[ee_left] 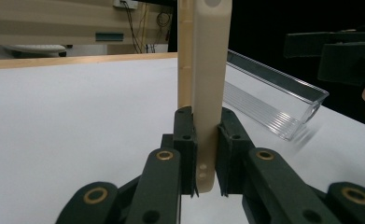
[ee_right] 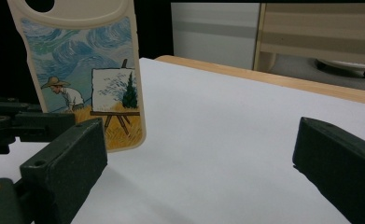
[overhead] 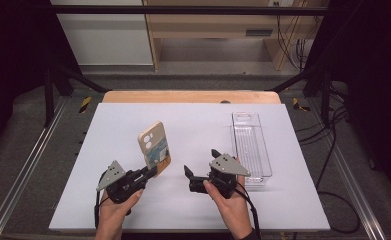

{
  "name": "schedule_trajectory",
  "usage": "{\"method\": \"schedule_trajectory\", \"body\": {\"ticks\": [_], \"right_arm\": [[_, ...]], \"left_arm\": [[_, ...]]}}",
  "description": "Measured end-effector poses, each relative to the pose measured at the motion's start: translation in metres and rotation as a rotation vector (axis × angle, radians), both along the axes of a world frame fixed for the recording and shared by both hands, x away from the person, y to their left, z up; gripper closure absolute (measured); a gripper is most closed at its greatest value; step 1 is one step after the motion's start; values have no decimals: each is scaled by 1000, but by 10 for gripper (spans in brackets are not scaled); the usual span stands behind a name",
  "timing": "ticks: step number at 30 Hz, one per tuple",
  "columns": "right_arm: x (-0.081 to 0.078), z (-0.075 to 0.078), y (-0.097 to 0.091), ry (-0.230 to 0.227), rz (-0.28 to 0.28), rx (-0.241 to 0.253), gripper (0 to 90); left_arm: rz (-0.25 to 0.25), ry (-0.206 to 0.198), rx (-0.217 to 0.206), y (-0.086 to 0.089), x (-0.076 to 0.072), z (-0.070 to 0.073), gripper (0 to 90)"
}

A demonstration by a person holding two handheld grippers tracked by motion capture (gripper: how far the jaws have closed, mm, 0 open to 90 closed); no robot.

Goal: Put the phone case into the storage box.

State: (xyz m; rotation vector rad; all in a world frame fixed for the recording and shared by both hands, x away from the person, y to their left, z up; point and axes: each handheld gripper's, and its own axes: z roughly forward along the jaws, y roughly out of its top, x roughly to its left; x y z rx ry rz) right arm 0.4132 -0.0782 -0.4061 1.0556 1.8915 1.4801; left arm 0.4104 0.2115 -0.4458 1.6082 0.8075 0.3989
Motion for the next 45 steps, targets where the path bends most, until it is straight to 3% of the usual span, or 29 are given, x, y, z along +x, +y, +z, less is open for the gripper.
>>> {"method": "schedule_trajectory", "body": {"ticks": [11, 19, 26, 45], "right_arm": [[4, 12, 8, 47, 8, -68, 32], [6, 18, 12, 73, 9, -83, 36], [8, 20, 20, 77, 29, -91, 37], [8, 30, 29, 25, 54, -7, 39]], "left_arm": [[-45, 23, -31, -9, -1, -2, 798], [-58, 55, -75, -11, -1, -5, 799], [-67, 62, -75, -12, -1, -5, 798], [-75, 75, -85, -15, -1, -7, 798]]}}
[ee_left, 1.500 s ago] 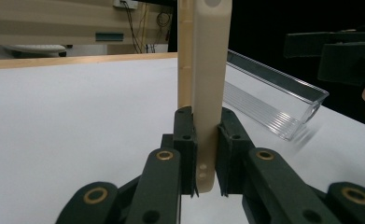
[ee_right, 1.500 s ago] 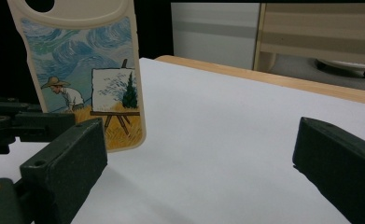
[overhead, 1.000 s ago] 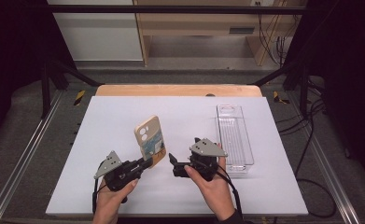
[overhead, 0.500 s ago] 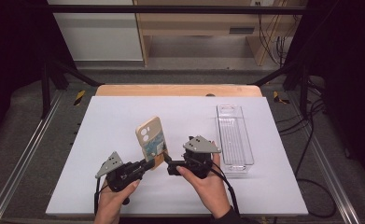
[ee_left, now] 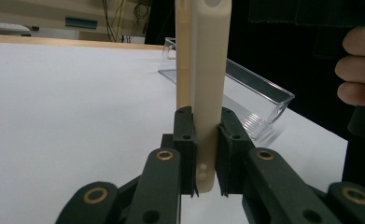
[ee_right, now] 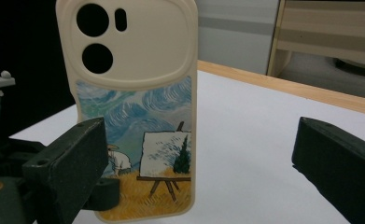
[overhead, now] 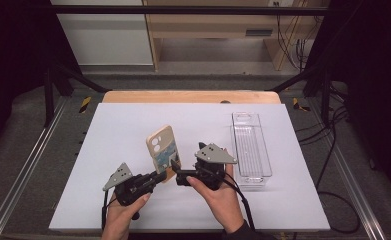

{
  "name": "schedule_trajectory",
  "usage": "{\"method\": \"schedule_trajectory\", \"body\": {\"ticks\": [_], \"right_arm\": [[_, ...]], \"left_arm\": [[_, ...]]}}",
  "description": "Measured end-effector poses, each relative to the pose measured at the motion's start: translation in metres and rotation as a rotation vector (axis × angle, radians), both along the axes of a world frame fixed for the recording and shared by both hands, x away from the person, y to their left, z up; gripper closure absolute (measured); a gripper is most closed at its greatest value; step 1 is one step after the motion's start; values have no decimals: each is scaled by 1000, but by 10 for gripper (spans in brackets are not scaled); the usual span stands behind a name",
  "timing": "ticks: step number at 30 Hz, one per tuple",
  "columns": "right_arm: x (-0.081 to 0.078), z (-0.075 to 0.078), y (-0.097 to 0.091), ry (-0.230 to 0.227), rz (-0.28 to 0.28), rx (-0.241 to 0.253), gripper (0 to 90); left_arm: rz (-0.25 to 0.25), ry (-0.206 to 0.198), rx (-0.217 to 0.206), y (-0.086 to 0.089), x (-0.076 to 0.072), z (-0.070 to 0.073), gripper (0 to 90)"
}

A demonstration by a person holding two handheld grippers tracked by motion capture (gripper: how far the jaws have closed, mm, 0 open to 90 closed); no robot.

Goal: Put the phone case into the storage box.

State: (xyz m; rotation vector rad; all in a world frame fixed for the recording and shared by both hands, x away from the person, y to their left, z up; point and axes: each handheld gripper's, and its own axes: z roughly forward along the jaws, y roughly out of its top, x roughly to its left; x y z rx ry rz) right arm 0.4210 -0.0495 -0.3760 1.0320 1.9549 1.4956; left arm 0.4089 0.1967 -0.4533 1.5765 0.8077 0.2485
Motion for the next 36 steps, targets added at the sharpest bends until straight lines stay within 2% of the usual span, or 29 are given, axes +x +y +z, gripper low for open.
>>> {"method": "schedule_trajectory", "body": {"ticks": [20, 36], "right_arm": [[0, 2, 10, -21, 14, 8, 30], [0, 1, 15, -20, 26, 10, 30]], "left_arm": [[-7, 5, -8, -1, -1, 0, 799], [-32, -3, 24, -8, -3, -1, 799]]}}
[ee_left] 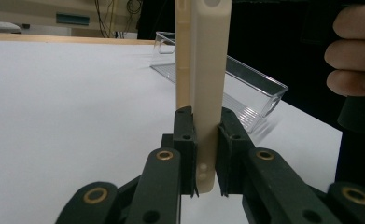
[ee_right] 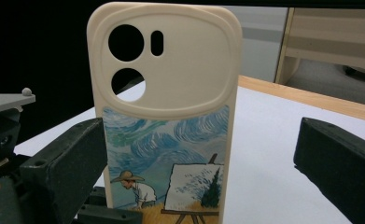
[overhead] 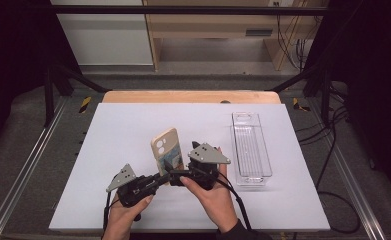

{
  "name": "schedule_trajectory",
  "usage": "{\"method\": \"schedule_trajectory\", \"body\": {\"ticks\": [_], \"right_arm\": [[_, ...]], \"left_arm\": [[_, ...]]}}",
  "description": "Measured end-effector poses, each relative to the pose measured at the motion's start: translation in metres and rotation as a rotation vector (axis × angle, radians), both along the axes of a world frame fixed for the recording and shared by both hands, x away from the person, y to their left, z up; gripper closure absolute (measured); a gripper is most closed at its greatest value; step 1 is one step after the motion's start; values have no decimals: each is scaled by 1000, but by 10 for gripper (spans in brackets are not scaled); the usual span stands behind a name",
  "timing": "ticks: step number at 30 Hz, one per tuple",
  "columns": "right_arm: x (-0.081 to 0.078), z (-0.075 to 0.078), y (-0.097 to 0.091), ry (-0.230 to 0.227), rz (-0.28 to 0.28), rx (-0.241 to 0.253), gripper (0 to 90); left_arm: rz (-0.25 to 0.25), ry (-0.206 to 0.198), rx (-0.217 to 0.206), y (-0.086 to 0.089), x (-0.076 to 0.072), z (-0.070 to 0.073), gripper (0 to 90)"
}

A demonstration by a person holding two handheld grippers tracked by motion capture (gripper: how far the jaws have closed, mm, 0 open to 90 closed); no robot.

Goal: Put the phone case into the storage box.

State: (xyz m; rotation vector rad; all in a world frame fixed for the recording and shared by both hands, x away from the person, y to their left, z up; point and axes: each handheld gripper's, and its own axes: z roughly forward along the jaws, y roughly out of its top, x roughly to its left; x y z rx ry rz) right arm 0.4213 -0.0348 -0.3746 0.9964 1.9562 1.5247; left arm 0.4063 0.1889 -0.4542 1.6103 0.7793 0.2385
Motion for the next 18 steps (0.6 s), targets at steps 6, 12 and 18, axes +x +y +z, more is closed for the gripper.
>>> {"method": "schedule_trajectory", "body": {"ticks": [6, 12, 18], "right_arm": [[0, 2, 1, -2, 5, 4, 30], [1, 4, 3, -2, 12, 7, 28], [2, 6, 7, 6, 25, -2, 28]], "left_arm": [[-17, -6, 17, -5, -2, 0, 798], [-28, -9, 24, -8, -3, -1, 798], [-36, -15, 34, -9, -3, -1, 798]]}}
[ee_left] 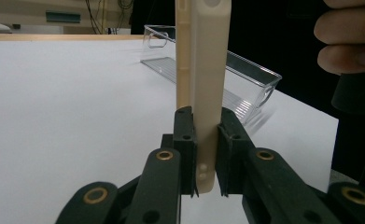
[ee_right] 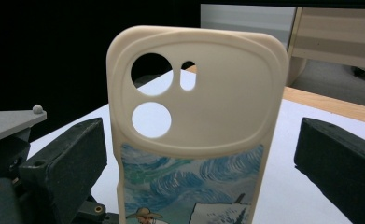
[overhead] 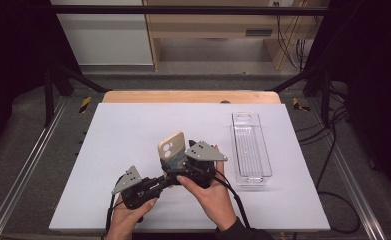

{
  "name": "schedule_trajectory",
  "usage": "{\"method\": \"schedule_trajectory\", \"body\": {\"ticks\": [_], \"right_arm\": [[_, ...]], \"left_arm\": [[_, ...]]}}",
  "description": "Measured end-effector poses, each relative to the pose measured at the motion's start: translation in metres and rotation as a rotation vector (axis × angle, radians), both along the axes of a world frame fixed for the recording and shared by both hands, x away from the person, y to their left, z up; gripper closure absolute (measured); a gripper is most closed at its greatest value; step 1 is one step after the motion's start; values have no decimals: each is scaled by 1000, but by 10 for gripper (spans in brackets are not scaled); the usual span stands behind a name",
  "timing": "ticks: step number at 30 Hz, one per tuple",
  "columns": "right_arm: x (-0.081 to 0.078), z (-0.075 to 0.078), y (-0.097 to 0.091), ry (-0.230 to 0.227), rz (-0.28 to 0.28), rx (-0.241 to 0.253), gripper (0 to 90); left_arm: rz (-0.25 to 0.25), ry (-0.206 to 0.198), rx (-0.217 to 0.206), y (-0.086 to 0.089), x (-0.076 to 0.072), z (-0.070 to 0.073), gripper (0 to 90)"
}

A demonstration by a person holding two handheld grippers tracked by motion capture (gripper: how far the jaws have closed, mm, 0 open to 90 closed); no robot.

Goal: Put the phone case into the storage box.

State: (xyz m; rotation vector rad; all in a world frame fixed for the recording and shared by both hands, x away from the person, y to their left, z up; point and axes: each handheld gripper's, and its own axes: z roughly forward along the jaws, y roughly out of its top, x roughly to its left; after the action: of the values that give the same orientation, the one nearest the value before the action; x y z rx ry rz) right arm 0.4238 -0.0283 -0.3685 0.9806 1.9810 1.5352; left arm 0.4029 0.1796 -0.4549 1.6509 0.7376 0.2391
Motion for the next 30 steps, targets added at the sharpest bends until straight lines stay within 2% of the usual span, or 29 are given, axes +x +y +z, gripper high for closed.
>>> {"method": "schedule_trajectory", "body": {"ticks": [12, 30], "right_arm": [[8, 11, 3, 19, 16, -18, 28], [17, 10, 7, 42, 36, -14, 32]], "left_arm": [[-4, -5, 4, -1, 0, 0, 798], [-17, -12, 11, -4, -2, 1, 799]]}}
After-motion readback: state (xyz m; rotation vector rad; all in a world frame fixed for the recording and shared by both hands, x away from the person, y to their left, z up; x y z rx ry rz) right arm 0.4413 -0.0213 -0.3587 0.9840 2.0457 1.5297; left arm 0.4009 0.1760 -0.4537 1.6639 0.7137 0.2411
